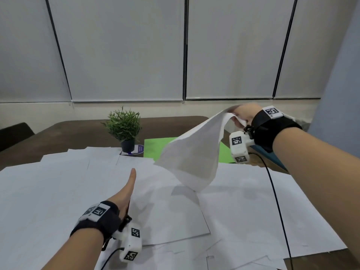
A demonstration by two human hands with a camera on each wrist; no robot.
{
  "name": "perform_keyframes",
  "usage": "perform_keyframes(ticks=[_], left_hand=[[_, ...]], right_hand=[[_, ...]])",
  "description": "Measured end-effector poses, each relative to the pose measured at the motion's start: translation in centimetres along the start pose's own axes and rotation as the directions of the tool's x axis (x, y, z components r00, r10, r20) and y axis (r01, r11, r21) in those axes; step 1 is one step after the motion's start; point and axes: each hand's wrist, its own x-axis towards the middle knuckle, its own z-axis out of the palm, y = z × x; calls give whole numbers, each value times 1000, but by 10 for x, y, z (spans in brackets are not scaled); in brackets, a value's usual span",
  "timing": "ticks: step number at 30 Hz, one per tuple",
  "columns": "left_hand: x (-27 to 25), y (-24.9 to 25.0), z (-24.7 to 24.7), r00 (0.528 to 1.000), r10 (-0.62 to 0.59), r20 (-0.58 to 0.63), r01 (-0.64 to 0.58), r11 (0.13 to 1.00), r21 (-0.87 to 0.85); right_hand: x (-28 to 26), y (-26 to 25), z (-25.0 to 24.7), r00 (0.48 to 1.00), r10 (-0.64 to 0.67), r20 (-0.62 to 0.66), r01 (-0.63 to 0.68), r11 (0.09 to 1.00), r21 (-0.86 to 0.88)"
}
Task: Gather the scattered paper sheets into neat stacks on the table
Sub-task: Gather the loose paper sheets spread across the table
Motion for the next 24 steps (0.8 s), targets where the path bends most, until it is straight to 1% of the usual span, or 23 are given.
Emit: perform_keyframes(ticks=[1, 2, 3, 4, 5, 6, 7, 8, 10, 11, 13, 14, 15, 17, 19, 20, 22, 23, 24], left_hand=[[-6, 3, 2, 999, -5, -47, 5, 1000, 6], [-8, 6, 3, 998, -4, -57, 7, 999, 53], [-15, 11, 8, 996, 42, -77, -31, 991, 133], [-19, 18, 14, 988, 128, -87, -98, 954, 284], [-23, 26, 20, 973, 211, -98, -159, 912, 379], [-23, 34, 24, 940, 322, -110, -251, 875, 414], [-27, 44, 27, 892, 439, -106, -356, 828, 433], [-24, 50, 28, 848, 522, -91, -442, 792, 422], [-20, 60, 25, 776, 627, -71, -569, 744, 351], [-22, 65, 23, 747, 661, -74, -617, 731, 291], [-30, 76, 19, 692, 708, -140, -688, 705, 172], [-37, 82, 15, 681, 712, -171, -699, 702, 138], [-40, 88, 9, 681, 707, -191, -701, 704, 110], [-49, 98, -4, 680, 706, -201, -706, 704, 84], [-61, 108, -17, 670, 712, -210, -705, 699, 121], [-64, 113, -23, 666, 713, -219, -699, 699, 149], [-67, 122, -31, 653, 711, -261, -690, 700, 182], [-66, 125, -33, 633, 710, -310, -689, 699, 194], [-65, 126, -34, 601, 708, -370, -694, 692, 198]], right_hand=[[-4, -12, 2, 1000, -28, 12, 28, 1000, -4], [-8, -23, 6, 998, -56, 23, 56, 998, -18], [-12, -34, 9, 996, -83, 38, 85, 996, -37], [-17, -44, 13, 993, -104, 55, 107, 993, -48], [-23, -52, 16, 991, -113, 74, 117, 992, -51], [-28, -57, 19, 989, -117, 91, 122, 991, -51], [-32, -62, 21, 986, -123, 109, 130, 990, -57], [-35, -65, 22, 984, -130, 122, 138, 989, -61], [-40, -71, 23, 983, -123, 138, 137, 986, -95], [-43, -74, 22, 983, -118, 142, 137, 981, -139], [-48, -77, 20, 986, -102, 131, 135, 953, -270], [-50, -76, 17, 987, -108, 117, 139, 943, -303], [-51, -74, 14, 988, -122, 99, 146, 944, -296], [-53, -66, 8, 979, -182, 95, 203, 929, -309], [-56, -54, 3, 972, -208, 112, 235, 896, -377], [-57, -46, 3, 971, -206, 118, 235, 895, -379], [-56, -23, 6, 977, -164, 135, 205, 899, -387], [-52, -9, 10, 982, -121, 142, 169, 901, -400], [-48, 7, 14, 987, -77, 142, 128, 907, -401]])
